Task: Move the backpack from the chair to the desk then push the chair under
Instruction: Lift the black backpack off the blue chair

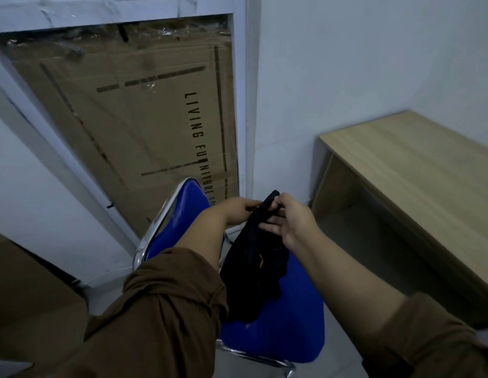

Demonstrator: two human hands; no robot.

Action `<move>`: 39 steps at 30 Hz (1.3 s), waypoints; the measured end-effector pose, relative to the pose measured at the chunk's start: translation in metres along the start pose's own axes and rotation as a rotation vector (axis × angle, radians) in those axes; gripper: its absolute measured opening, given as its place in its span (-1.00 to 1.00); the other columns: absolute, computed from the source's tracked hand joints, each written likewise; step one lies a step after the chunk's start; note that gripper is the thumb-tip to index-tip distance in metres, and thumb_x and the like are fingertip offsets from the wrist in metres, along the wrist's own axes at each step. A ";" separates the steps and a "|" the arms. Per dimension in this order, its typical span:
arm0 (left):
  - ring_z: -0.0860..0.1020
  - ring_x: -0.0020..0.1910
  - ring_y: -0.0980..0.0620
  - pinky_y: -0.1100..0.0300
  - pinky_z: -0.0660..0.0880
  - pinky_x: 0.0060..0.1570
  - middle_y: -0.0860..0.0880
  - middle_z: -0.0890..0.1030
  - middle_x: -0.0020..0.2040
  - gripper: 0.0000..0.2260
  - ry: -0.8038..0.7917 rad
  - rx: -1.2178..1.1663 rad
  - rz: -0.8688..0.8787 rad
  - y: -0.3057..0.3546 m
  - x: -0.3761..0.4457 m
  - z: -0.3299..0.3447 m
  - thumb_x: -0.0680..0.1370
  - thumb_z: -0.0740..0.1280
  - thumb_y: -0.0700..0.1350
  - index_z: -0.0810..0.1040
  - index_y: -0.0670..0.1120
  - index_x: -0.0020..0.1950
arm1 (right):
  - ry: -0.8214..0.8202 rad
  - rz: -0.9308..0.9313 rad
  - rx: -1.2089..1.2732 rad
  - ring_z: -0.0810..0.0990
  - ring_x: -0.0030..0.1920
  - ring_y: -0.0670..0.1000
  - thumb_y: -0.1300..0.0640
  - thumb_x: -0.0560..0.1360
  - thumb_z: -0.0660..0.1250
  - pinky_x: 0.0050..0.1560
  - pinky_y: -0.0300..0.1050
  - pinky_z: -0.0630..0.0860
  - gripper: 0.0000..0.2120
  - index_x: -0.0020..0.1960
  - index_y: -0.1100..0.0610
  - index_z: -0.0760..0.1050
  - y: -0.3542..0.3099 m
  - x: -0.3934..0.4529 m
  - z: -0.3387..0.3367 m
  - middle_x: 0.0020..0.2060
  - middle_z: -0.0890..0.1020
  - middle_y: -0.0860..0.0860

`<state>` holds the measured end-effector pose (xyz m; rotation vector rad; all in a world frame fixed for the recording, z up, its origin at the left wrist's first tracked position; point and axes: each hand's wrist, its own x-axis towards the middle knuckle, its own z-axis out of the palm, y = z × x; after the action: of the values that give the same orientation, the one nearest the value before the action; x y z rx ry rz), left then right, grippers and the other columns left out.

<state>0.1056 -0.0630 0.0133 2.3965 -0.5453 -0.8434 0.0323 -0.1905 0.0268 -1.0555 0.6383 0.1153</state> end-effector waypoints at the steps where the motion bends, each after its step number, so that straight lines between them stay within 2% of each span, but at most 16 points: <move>1: 0.40 0.40 -0.05 0.19 0.30 0.25 -0.02 0.45 0.43 -0.62 0.032 -0.007 0.007 0.013 -0.006 0.002 0.61 0.16 -0.14 0.41 0.10 0.42 | 0.000 -0.022 0.005 0.58 -0.18 0.17 0.24 0.47 0.22 -0.30 0.03 0.63 -0.81 -0.32 0.20 0.37 -0.005 -0.008 -0.006 -0.19 0.51 0.14; 4: 0.48 0.27 0.01 0.28 0.32 0.13 -0.04 0.52 0.37 -0.65 0.143 -0.087 0.058 0.046 -0.023 0.003 0.62 0.15 -0.17 0.49 0.02 0.38 | -0.013 -0.072 0.040 0.60 -0.17 0.19 0.24 0.50 0.21 -0.19 0.06 0.64 -0.79 -0.32 0.20 0.37 -0.023 -0.032 -0.019 -0.17 0.54 0.16; 6: 0.52 0.15 0.03 0.25 0.43 0.05 -0.09 0.57 0.31 -0.69 0.213 -0.234 0.097 0.066 -0.034 0.010 0.63 0.16 -0.12 0.53 -0.03 0.34 | -0.038 -0.119 0.086 0.61 -0.17 0.19 0.23 0.54 0.18 -0.06 0.10 0.62 -0.78 -0.29 0.20 0.39 -0.040 -0.051 -0.032 -0.19 0.55 0.17; 9: 0.57 0.11 -0.01 0.23 0.51 -0.02 -0.17 0.62 0.23 -0.69 0.321 -0.425 0.152 0.100 -0.049 0.025 0.64 0.17 -0.04 0.58 -0.09 0.28 | -0.060 -0.209 0.161 0.60 -0.16 0.18 0.22 0.58 0.12 0.09 0.14 0.56 -0.74 -0.24 0.20 0.45 -0.068 -0.078 -0.055 -0.19 0.54 0.17; 12: 0.56 0.21 0.00 0.17 0.47 0.16 -0.05 0.64 0.20 -0.67 0.443 -0.423 0.248 0.143 -0.067 0.049 0.62 0.17 0.07 0.60 -0.01 0.25 | -0.063 -0.303 0.188 0.57 -0.17 0.16 0.24 0.58 0.08 0.11 0.13 0.52 -0.74 -0.18 0.20 0.50 -0.099 -0.106 -0.087 -0.14 0.53 0.18; 16: 0.53 0.17 0.17 0.22 0.47 0.10 0.16 0.57 0.22 -0.54 0.671 -0.315 0.366 0.193 -0.095 0.103 0.48 0.25 0.29 0.43 0.19 0.35 | -0.046 -0.421 0.201 0.58 -0.06 0.22 0.28 0.55 0.07 0.09 0.11 0.55 -0.73 -0.16 0.21 0.53 -0.133 -0.147 -0.127 0.02 0.52 0.25; 18: 0.54 0.10 0.16 0.19 0.51 0.01 0.14 0.58 0.20 -0.49 0.730 -0.220 0.412 0.215 -0.097 0.134 0.46 0.33 0.23 0.35 0.18 0.38 | -0.023 -0.461 0.194 0.57 0.06 0.26 0.29 0.54 0.08 0.15 0.11 0.55 -0.73 -0.15 0.22 0.54 -0.146 -0.167 -0.152 0.07 0.53 0.25; 20: 0.61 0.00 0.02 0.13 0.56 -0.08 -0.01 0.66 0.06 -0.65 0.817 -0.226 0.424 0.237 -0.090 0.156 0.53 0.32 0.08 0.48 0.04 0.30 | 0.005 -0.490 0.181 0.57 0.17 0.28 0.30 0.53 0.09 0.21 0.10 0.54 -0.74 -0.13 0.23 0.56 -0.156 -0.184 -0.181 0.10 0.55 0.23; 22: 0.63 -0.15 -0.09 0.06 0.57 -0.16 -0.12 0.68 -0.14 -0.78 0.868 -0.280 0.433 0.262 -0.085 0.169 0.57 0.28 0.00 0.60 -0.07 0.11 | 0.043 -0.533 0.164 0.59 0.18 0.23 0.29 0.52 0.16 0.22 0.04 0.55 -0.79 -0.11 0.22 0.58 -0.161 -0.201 -0.212 0.09 0.57 0.20; 25: 0.60 -0.26 -0.12 0.08 0.49 -0.30 -0.08 0.61 -0.31 -0.78 0.845 -0.246 0.477 0.312 -0.077 0.184 0.56 0.27 -0.01 0.61 -0.12 -0.05 | 0.212 -0.627 0.060 0.66 0.01 0.08 0.25 0.49 0.28 0.13 -0.10 0.59 -0.86 -0.13 0.17 0.62 -0.170 -0.223 -0.264 -0.10 0.65 0.07; 27: 0.59 -0.23 -0.13 0.09 0.46 -0.31 -0.07 0.60 -0.30 -0.79 0.806 -0.228 0.505 0.347 -0.070 0.194 0.55 0.26 0.00 0.61 -0.09 -0.08 | 0.423 -0.740 -0.142 0.67 -0.01 0.05 0.27 0.45 0.21 0.06 -0.10 0.62 -0.74 -0.09 0.08 0.66 -0.178 -0.234 -0.304 -0.15 0.68 0.00; 30: 0.62 -0.13 -0.15 0.01 0.55 -0.17 -0.10 0.68 -0.17 -0.78 0.757 -0.208 0.567 0.397 -0.057 0.212 0.52 0.26 0.05 0.62 -0.02 -0.02 | 0.822 -0.835 -0.514 0.53 0.17 0.06 0.25 0.38 0.18 0.16 -0.05 0.52 -0.58 0.11 -0.07 0.61 -0.188 -0.255 -0.366 0.03 0.58 -0.05; 32: 0.62 -0.11 -0.12 -0.01 0.56 -0.12 -0.07 0.69 -0.15 -0.79 0.695 -0.228 0.617 0.425 -0.049 0.221 0.51 0.27 0.06 0.63 0.01 0.00 | 1.028 -0.765 -0.735 0.33 0.30 0.09 0.21 0.44 0.24 0.28 -0.02 0.37 -0.52 0.31 -0.11 0.44 -0.190 -0.268 -0.402 0.23 0.43 0.00; 34: 0.63 -0.09 -0.09 -0.01 0.56 -0.07 -0.05 0.70 -0.13 -0.79 0.603 -0.252 0.676 0.453 -0.040 0.230 0.49 0.28 0.08 0.63 0.04 0.00 | 1.081 -0.684 -0.844 0.24 0.40 0.13 0.10 0.48 0.31 0.40 0.11 0.24 -0.48 0.41 -0.15 0.32 -0.192 -0.278 -0.435 0.39 0.34 0.00; 36: 0.64 -0.06 -0.06 0.01 0.56 -0.01 -0.03 0.71 -0.12 -0.80 0.476 -0.303 0.750 0.480 -0.029 0.240 0.49 0.30 0.07 0.64 0.04 -0.01 | 1.133 -0.639 -0.862 0.24 0.44 0.14 0.02 0.49 0.33 0.43 0.22 0.17 -0.51 0.39 -0.17 0.33 -0.194 -0.284 -0.465 0.43 0.33 -0.01; 39: 0.64 -0.02 -0.04 0.02 0.53 0.05 -0.03 0.70 -0.09 -0.84 0.320 -0.373 0.818 0.504 -0.015 0.248 0.49 0.33 0.04 0.65 0.04 -0.02 | 1.177 -0.699 -0.811 0.46 0.27 0.13 0.04 0.50 0.30 0.36 0.23 0.27 -0.74 0.18 -0.06 0.47 -0.197 -0.294 -0.486 0.19 0.56 0.00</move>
<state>-0.1663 -0.5328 0.1601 1.6781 -1.0212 -0.1690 -0.3421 -0.6362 0.1768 -2.0847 1.2660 -1.0082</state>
